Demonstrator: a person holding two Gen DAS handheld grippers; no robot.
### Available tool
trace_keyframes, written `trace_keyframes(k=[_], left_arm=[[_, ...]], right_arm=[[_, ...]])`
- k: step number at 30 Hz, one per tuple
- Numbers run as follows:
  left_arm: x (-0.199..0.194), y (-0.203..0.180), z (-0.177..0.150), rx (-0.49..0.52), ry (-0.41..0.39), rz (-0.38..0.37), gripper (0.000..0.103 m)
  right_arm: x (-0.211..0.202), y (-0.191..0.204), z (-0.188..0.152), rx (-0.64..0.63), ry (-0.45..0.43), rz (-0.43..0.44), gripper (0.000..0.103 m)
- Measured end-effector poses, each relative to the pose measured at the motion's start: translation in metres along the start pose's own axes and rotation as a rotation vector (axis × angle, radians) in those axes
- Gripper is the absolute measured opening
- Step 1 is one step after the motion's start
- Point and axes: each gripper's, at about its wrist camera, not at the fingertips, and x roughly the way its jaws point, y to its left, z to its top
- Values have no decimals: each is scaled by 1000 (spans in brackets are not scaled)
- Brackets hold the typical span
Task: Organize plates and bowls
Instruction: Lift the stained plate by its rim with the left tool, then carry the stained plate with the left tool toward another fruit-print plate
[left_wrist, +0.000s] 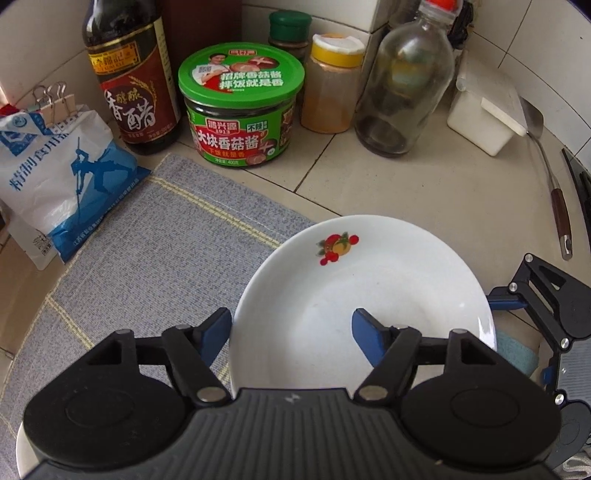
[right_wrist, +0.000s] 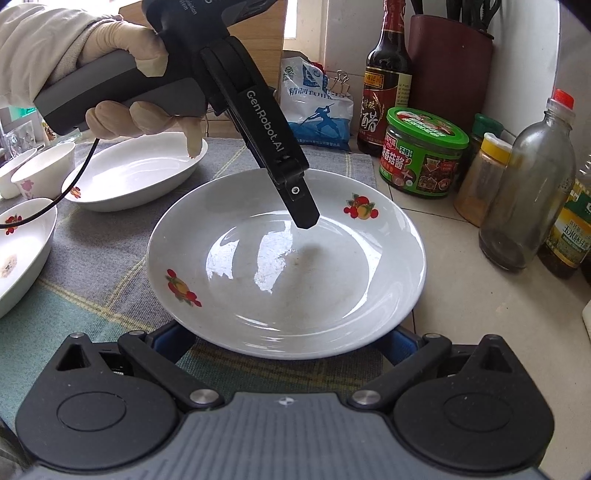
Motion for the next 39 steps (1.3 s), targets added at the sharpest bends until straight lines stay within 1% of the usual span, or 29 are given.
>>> trace_keyframes(k=[5,7,11,16,21,23,26,31,35,39], left_arm=[[-44,-5,-14,-21,-85,31,74],[-65,-9,-24,-28,-129,50,78],[-98,-19,-47,-31,-183,86,80],[-127,-39,-84,-46,-238,136,83],[-152,-54,-121,-95,-293,172,84],[-162,-57,-139,-111,-314,200,84],[-173,-61,-166,-140,-333,244,85],[-187,-60,-211,-224,-346,294,86],[-193,-55,-240,-307,-333,310,86],[-196,-48,-262,-349,-313,320,86]], right_arm=[[-18,6,-5,50,-29,-24,103],[-25,10,-8,65,-42,-33,103],[-38,22,-15,71,-51,-47,103],[-56,42,-21,51,-62,-54,103],[-69,67,-23,32,-68,-38,103],[-71,77,-24,28,-75,-24,103],[-73,90,-24,36,-70,-13,103],[-80,117,-22,4,-83,10,103],[-82,139,-25,-30,-75,40,103],[-77,160,-32,-64,-46,83,103]])
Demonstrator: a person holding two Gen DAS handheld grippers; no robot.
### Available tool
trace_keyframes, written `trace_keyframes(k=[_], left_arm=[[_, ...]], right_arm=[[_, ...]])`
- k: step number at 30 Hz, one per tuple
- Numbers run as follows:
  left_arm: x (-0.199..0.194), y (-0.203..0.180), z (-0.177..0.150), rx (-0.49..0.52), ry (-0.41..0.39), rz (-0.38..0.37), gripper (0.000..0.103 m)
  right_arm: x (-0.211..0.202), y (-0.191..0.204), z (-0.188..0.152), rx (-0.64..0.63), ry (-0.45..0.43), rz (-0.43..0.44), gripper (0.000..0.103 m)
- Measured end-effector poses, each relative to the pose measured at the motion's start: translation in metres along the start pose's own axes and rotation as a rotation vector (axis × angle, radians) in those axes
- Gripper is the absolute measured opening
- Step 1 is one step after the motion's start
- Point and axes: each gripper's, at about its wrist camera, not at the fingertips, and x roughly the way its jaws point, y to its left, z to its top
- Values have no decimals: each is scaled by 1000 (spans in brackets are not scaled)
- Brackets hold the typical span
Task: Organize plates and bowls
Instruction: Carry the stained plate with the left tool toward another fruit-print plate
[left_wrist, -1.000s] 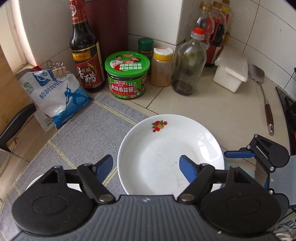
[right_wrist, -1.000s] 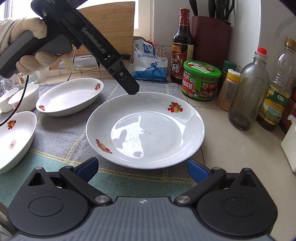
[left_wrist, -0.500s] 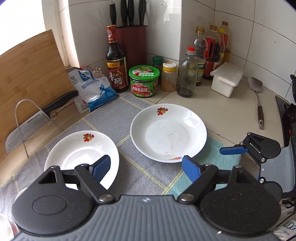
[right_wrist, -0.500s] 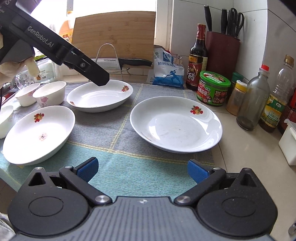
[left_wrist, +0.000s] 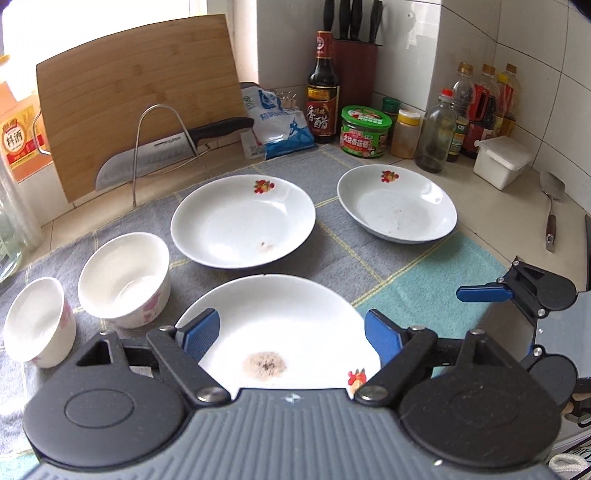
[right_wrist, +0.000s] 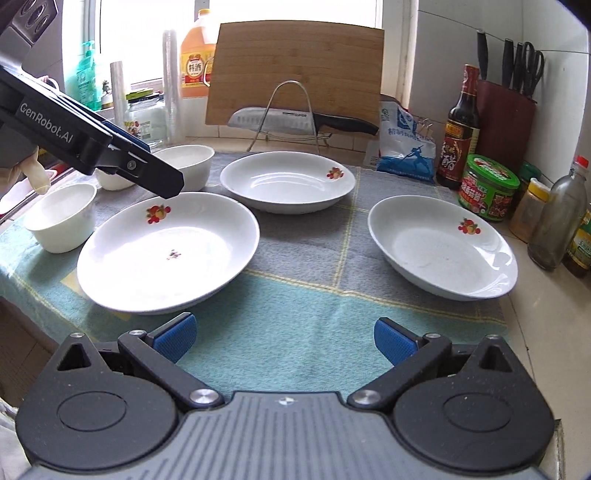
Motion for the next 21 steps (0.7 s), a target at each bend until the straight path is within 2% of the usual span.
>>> trace_keyframes(k=[14,21], left_arm=[[-10,36,-19,-38,45,76,86],[6,55,-12,-39,94,89,86]], right_arm=[[50,61,-5,-118,22,152,103],[64,72,-1,-157,-32,186,103]])
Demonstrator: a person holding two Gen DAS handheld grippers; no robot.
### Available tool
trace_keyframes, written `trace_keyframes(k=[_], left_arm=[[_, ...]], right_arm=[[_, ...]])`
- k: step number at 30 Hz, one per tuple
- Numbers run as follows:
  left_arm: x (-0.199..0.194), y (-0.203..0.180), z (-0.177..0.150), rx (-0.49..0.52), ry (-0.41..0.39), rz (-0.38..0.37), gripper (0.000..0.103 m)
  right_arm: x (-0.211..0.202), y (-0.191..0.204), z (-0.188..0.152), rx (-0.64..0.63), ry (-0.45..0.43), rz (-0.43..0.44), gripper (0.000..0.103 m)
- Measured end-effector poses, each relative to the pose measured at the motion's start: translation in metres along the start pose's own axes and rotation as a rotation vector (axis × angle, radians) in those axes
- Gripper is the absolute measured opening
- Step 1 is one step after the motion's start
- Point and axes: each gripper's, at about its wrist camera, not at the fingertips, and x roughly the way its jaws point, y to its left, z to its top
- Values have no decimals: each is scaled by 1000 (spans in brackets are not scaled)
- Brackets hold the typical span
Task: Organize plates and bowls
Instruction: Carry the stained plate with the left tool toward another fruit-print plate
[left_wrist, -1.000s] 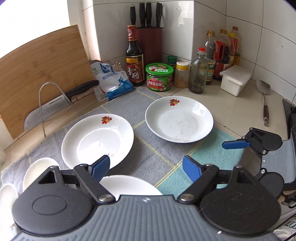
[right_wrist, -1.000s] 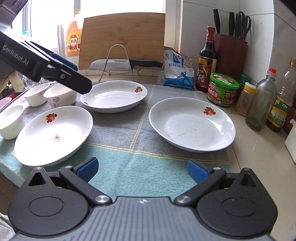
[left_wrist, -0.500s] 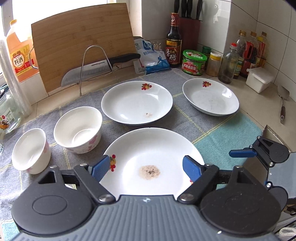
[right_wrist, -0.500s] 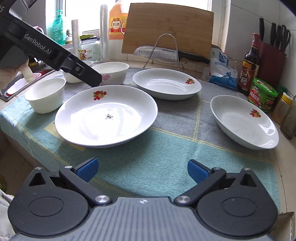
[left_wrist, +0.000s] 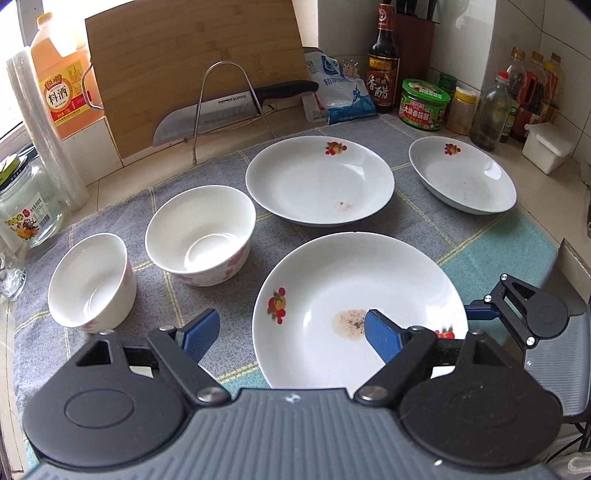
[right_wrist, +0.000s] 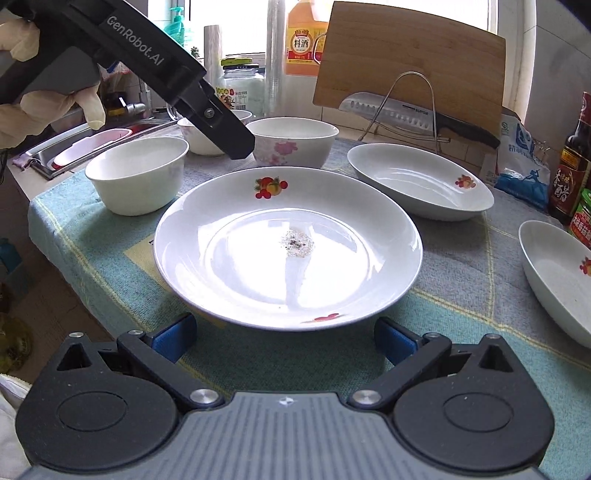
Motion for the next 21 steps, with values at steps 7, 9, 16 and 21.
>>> trace_keyframes(k=[7,9,16,21], left_arm=[[32,10,13,11,80,-52,85],[40,12,16,6,97,-82,85],[71,17,32,-1,207,-145,85],[84,15,40,36,256,-185,77]], right_arm=[[-1,-2,-10,-14,-78,18,103],[-1,-4,-10,-19,-85,27,103],[0,-3,-14,-24,-121,27,103],[0,-2,-16,-23,-136,24,103]])
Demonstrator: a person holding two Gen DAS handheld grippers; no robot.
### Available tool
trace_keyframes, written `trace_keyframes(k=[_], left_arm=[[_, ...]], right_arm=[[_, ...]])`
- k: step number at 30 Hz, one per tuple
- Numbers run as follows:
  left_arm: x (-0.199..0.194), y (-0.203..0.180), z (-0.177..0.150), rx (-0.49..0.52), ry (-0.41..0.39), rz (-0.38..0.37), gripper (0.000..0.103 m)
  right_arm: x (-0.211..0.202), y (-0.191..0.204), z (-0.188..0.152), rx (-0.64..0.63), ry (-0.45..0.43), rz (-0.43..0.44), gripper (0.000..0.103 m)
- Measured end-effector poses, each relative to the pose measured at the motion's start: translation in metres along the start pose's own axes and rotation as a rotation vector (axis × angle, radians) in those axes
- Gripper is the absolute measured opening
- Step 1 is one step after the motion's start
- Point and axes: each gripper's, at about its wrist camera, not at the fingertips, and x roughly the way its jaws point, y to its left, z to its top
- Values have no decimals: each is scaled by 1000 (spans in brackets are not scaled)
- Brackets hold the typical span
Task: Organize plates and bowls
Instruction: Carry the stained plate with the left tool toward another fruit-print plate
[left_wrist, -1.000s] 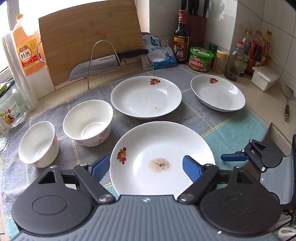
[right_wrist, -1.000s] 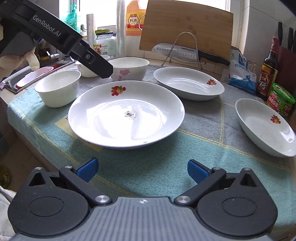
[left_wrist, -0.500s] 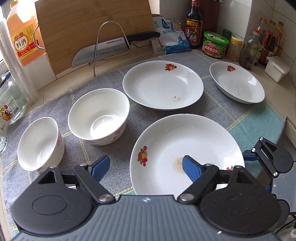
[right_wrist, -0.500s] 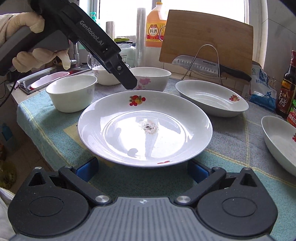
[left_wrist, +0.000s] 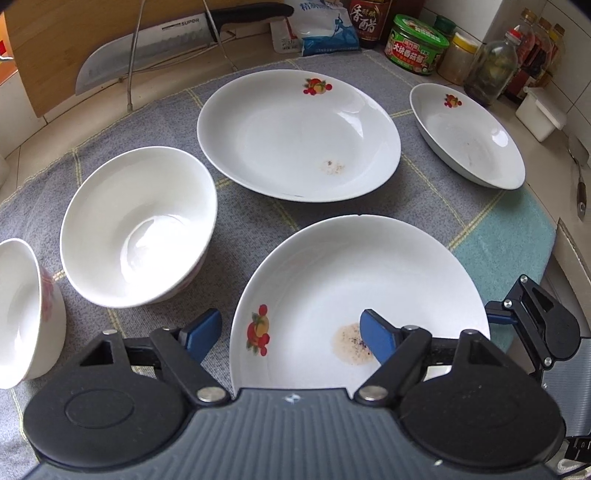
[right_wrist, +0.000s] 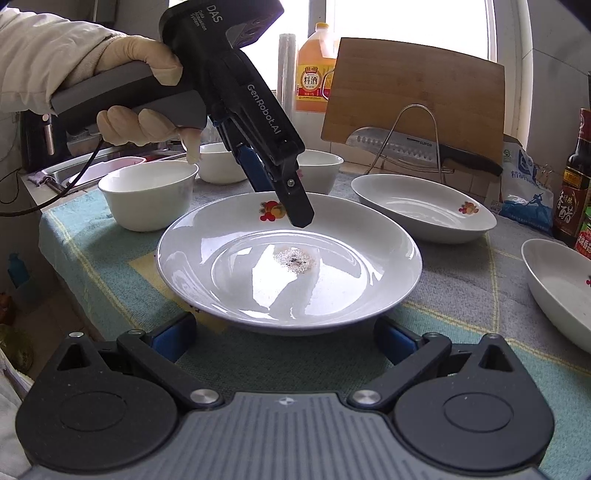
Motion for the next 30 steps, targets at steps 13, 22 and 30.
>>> trace_keyframes(k=[13,22,30], left_arm=[[14,2,19,65,95,-50,67],[20,6,27,84,147,-88,67],[22,4,30,94,166,-100,65]], right_arm=[[5,0,1,-11,-6,11,103],[9,0,4,-11,4,5,103],[10,2,6,-16,13,-4,103]])
